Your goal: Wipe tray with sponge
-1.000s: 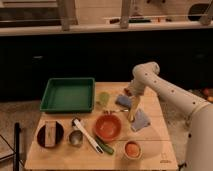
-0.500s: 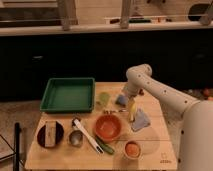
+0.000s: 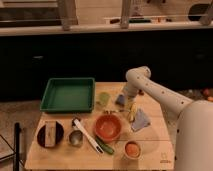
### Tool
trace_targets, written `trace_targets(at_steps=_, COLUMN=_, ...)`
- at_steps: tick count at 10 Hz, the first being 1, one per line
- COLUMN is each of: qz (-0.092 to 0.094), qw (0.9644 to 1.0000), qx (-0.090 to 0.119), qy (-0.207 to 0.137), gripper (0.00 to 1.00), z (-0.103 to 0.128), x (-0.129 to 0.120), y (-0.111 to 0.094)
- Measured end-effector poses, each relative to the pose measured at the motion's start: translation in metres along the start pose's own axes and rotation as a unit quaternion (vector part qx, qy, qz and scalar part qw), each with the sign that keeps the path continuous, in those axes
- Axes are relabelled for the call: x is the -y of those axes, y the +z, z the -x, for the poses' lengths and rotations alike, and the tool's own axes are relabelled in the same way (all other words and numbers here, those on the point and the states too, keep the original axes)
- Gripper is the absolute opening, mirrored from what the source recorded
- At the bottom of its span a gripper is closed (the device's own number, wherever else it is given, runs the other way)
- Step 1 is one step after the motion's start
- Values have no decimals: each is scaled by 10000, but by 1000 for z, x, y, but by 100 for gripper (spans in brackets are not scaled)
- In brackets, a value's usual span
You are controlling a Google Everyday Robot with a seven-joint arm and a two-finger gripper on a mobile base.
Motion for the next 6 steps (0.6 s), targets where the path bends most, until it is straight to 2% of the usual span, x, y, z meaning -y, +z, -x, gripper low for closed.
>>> trace_targets(at_steps=3, qz=86, qw=9999, qx=-37, qy=98, gripper=79, z=-6, x=1, y=19)
trace_targets(at_steps=5, qz=102, qw=9998, qx=-52, qy=131, gripper=66, z=-8, x=3, y=22)
trace_targets(at_steps=6, qz=114, qw=9998, qx=-73, qy=152, gripper=54, z=-12, x=2, y=23)
